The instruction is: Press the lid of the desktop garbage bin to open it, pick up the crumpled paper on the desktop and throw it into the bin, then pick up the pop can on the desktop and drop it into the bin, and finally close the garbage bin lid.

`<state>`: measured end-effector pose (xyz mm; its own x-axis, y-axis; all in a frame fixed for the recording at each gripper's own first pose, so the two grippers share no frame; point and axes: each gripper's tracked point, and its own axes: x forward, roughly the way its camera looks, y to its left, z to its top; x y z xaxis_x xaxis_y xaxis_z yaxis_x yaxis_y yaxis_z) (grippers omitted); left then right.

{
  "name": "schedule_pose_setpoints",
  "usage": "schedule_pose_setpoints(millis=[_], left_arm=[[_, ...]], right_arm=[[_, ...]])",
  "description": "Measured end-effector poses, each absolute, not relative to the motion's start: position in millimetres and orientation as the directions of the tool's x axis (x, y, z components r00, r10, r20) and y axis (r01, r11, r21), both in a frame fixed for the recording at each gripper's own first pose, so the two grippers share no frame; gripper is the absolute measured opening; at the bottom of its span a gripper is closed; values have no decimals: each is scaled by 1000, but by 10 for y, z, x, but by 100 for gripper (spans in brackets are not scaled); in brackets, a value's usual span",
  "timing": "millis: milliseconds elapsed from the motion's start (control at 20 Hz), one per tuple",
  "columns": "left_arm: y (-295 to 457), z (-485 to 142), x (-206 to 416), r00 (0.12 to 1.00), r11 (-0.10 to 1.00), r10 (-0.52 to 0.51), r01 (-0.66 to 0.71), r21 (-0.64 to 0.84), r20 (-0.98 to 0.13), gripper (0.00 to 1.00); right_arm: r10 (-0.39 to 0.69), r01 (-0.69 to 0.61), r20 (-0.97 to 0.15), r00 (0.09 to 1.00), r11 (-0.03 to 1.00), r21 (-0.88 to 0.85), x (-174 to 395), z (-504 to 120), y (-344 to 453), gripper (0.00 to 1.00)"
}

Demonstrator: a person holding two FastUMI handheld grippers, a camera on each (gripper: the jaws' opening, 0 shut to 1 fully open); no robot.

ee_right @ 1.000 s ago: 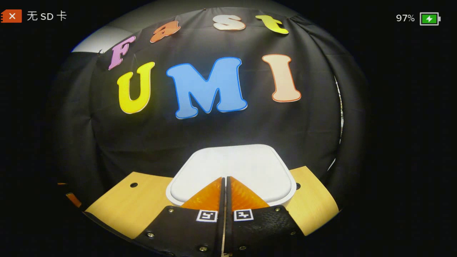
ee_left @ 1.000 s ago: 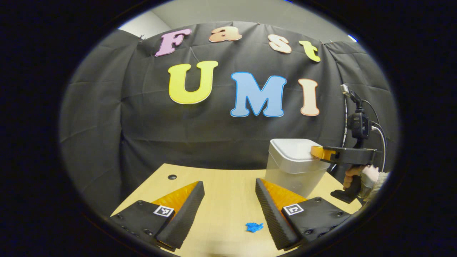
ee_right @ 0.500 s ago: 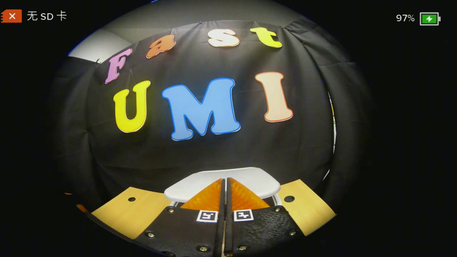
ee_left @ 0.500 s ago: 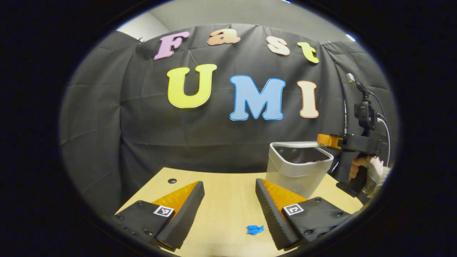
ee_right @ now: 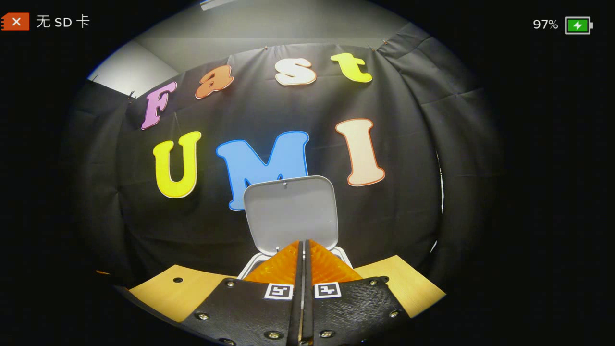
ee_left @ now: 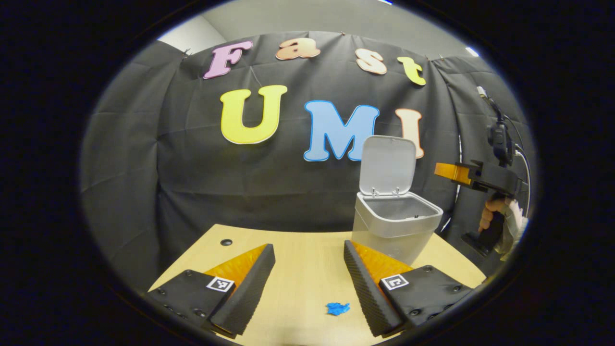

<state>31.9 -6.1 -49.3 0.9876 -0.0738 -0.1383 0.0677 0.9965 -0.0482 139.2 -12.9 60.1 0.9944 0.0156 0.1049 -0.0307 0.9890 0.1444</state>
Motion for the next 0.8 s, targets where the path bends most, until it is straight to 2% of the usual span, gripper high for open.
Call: schedule_pose_setpoints(millis=[350,400,550,800], left_arm=[[-127,-565,343,983,995,-94,86,-55,-157,95],[-124,-576,362,983,994,-98,89,-62,-158,96],[-141,-683,457,977,989,-125,109,-98,-171,96],[-235,-1079,625,958,983,-170,147,-114,-230,96]], right_arm=[[33,-46,133,991,994,97,1248,683,-78,3],[41,-55,134,990,994,97,1208,698,-58,10],[56,-69,145,988,994,85,1137,764,-31,70],[30,-40,190,981,998,46,967,929,-115,72]])
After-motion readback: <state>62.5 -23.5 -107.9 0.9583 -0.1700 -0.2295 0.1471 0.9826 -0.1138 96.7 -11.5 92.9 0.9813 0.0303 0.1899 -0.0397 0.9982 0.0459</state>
